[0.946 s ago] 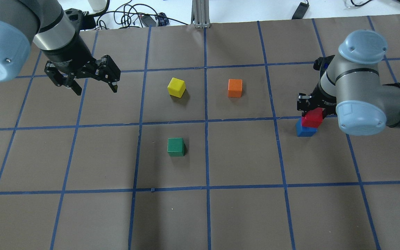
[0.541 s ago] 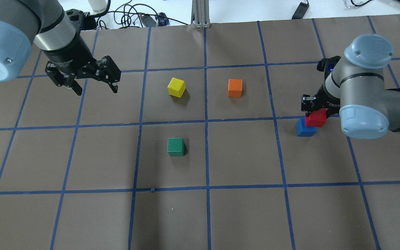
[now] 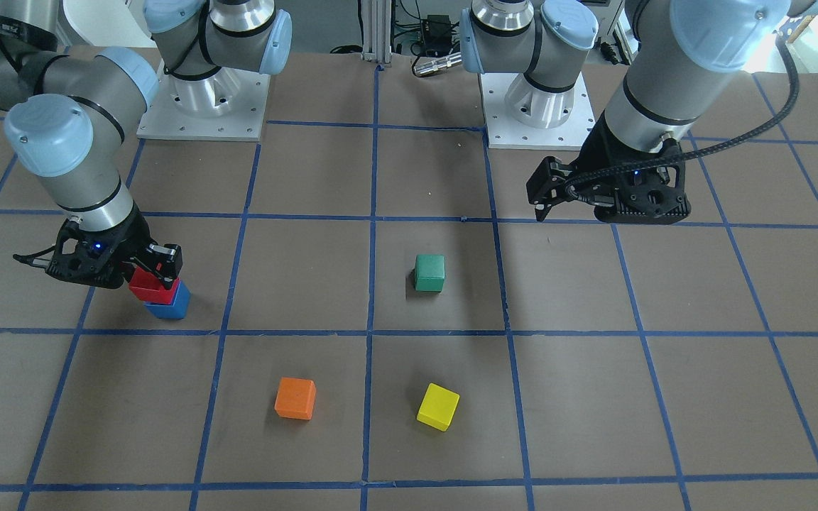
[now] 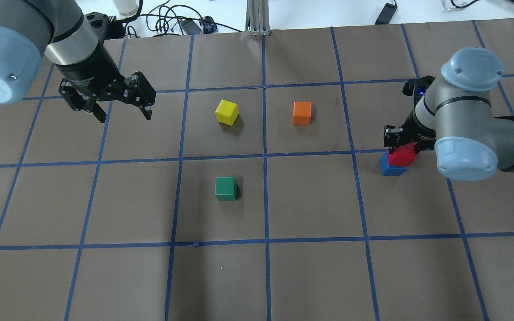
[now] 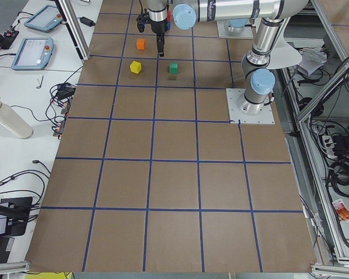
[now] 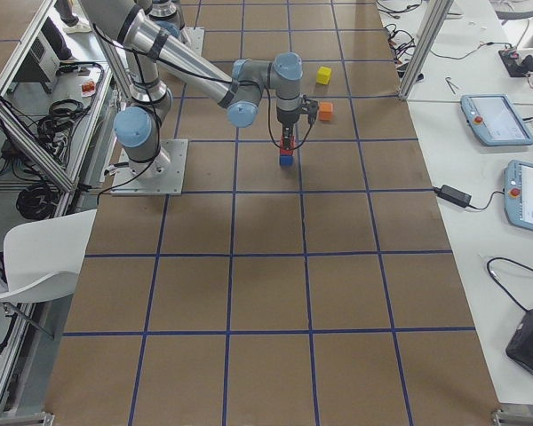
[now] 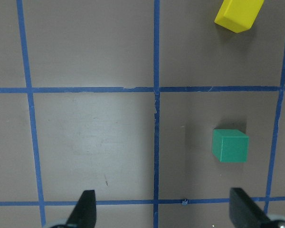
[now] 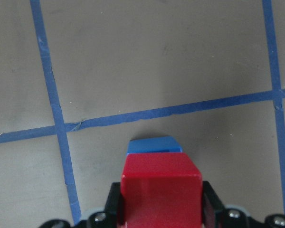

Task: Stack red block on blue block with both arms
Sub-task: 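Lower the red cube onto the blue cube and open the right gripper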

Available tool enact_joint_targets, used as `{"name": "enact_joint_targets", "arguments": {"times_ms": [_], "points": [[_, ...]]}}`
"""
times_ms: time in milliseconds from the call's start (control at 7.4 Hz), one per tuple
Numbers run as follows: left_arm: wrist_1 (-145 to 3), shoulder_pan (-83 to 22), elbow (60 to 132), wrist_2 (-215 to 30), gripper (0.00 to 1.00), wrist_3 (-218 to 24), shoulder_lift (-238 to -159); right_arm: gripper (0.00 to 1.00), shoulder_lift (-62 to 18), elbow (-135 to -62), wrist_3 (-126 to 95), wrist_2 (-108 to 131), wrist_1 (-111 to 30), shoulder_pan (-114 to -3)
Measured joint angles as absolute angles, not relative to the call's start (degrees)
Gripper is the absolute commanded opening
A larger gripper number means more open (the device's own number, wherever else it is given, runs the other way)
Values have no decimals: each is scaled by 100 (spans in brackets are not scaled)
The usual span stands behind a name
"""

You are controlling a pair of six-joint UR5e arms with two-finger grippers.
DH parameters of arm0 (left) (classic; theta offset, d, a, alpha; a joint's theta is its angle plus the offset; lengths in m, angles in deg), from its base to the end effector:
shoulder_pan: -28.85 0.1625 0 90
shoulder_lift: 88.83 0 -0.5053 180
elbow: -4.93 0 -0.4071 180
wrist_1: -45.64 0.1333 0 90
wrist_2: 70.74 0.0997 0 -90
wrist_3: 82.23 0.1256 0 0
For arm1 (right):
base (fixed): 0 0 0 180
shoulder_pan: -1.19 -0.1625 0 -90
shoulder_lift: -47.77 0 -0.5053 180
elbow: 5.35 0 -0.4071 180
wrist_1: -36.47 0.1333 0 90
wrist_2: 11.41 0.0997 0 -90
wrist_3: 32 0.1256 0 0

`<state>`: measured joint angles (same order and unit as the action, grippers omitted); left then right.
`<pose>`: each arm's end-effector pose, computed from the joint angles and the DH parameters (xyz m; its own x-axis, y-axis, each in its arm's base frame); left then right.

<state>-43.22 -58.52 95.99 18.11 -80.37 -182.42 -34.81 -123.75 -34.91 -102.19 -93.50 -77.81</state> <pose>-0.1114 -0.5349 0.5024 -0.9996 -0.0147 0.0220 -0.0134 0.9981 0.0605 0.0330 -0.5197 0.3073 -0.9897 0.1418 0.0172 0.1402 0.9875 -0.0716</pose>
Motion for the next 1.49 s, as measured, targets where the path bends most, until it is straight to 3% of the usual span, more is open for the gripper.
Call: {"name": "enact_joint_targets", "arguments": {"times_ms": [676,811,946,1081,1216,1486], "points": [[-4322,-5852,9600,1812,100,-8038,-18256,0,-3451,-12411,-3570,-10256,-9385,-7782],[-4320,-5852,9600,1812,100,-8038,-18267,6,-3446,-12414,-3575,-10257,-9382,-7778],[-4319,-5852,9599,1812,100,-8038,-18268,63,-3444,-12416,-3577,-10248,-9375,-7775],[-4320,-5852,9598,1812,100,-8038,-18269,84,-3440,-12420,-3578,-10229,-9370,-7772],[-4321,-5852,9599,1812,100,-8038,-18266,92,-3436,-12423,-3578,-10216,-9367,-7771],[-4322,-5852,9606,1812,100,-8033,-18252,96,-3435,-12421,-3728,-10234,-9366,-7768]]}}
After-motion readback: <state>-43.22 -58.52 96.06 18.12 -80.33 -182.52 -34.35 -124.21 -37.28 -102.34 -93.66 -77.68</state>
